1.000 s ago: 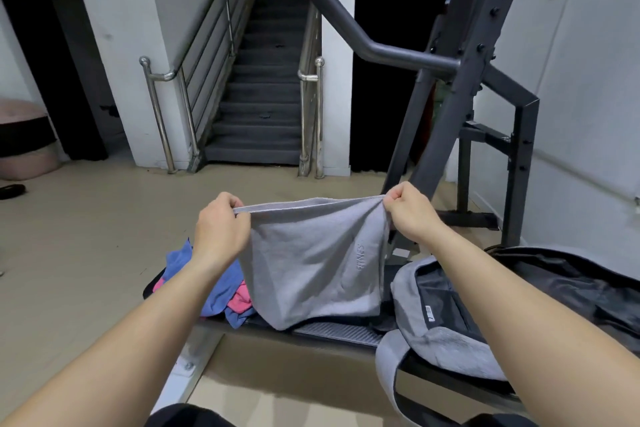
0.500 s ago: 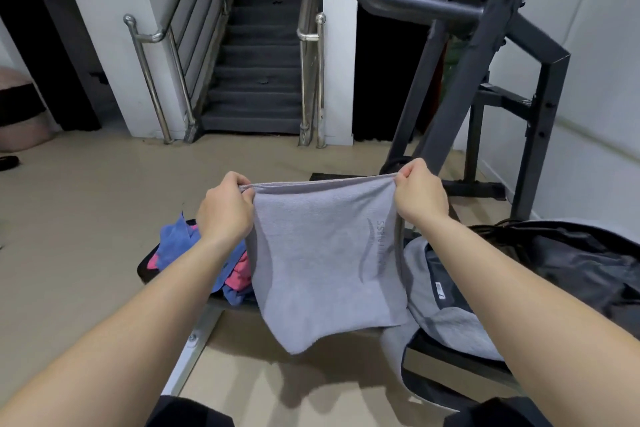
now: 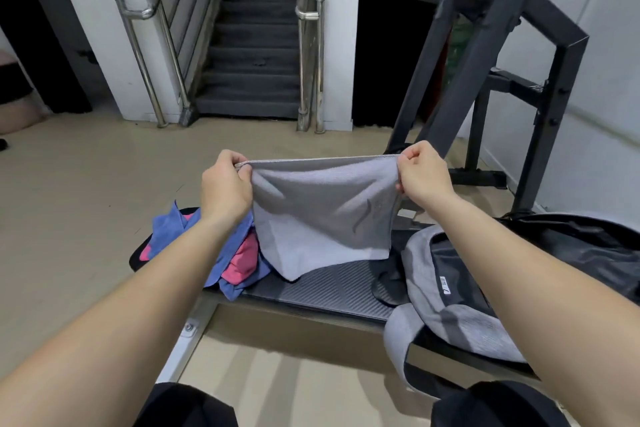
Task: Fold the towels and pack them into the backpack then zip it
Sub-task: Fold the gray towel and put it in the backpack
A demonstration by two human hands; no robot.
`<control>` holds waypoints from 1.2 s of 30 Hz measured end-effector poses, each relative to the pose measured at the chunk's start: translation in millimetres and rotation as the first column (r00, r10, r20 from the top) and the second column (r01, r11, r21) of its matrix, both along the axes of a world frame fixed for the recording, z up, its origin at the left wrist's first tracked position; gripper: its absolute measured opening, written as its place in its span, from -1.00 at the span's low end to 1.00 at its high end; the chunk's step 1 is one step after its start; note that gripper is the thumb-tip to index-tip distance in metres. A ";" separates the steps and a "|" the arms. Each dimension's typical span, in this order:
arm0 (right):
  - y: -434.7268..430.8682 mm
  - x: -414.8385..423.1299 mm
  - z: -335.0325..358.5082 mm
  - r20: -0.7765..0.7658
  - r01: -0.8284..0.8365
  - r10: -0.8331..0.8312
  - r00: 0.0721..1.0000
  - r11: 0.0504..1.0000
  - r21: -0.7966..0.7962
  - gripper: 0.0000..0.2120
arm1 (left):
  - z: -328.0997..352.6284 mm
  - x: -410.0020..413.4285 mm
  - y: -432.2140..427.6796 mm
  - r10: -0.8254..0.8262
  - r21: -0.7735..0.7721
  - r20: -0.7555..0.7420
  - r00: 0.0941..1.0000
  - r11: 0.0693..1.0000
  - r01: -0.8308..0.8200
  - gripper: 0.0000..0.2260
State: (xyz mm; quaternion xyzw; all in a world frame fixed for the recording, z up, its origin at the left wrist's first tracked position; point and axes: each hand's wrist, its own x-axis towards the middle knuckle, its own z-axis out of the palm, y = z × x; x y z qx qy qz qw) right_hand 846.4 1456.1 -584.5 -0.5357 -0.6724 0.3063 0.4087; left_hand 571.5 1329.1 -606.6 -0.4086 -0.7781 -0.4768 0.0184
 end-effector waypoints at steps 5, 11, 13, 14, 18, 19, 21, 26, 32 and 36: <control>-16.2 11.3 24.1 0.056 0.006 -0.011 0.998 0.995 0.098 -0.78 | 20.9 10.0 -21.0 0.025 -0.035 -0.055 0.998 0.999 -0.027 -0.81; -11.0 13.2 25.8 0.046 0.049 -0.054 0.997 0.992 0.114 -0.80 | 27.9 11.5 -22.5 0.042 -0.076 -0.152 0.987 0.996 -0.054 -0.79; 0.3 9.1 16.9 0.071 0.061 -0.068 0.995 0.993 0.099 -0.84 | 20.6 9.5 -12.5 0.045 -0.100 -0.153 0.987 0.993 -0.061 -0.79; 7.0 6.0 11.1 0.090 0.063 -0.071 0.993 0.994 0.087 -0.85 | 15.8 7.4 -5.5 0.047 -0.119 -0.157 0.987 0.991 -0.066 -0.79; 39.2 -11.1 -23.3 0.138 0.074 -0.070 0.988 0.997 -0.025 -0.86 | -18.4 -12.7 34.0 0.028 -0.230 -0.144 0.989 0.971 -0.061 -0.82; 47.2 -15.4 -34.3 0.108 0.072 -0.062 0.992 0.994 -0.087 -0.86 | -29.2 -19.0 44.7 0.019 -0.254 -0.124 0.992 0.966 -0.051 -0.83; 60.7 -22.7 -55.8 0.031 0.054 -0.048 0.998 0.978 -0.201 -0.86 | -49.0 -28.6 63.7 0.003 -0.262 -0.062 0.998 0.965 -0.019 -0.89; 81.7 -31.9 -89.5 -0.086 0.003 -0.027 0.996 0.964 -0.268 -0.87 | -78.1 -37.8 89.5 -0.042 -0.164 0.082 0.996 0.985 0.055 -0.93; 74.9 -18.5 -103.6 -0.195 -0.061 0.015 0.981 0.970 -0.234 -0.93 | -91.8 -36.0 73.5 -0.067 -0.134 0.055 0.996 0.988 0.074 -0.89; 40.8 -2.2 -122.2 -0.255 -0.122 0.052 0.965 0.956 -0.265 -0.88 | -108.5 -13.8 25.0 -0.117 -0.126 0.090 0.989 0.984 0.128 -0.95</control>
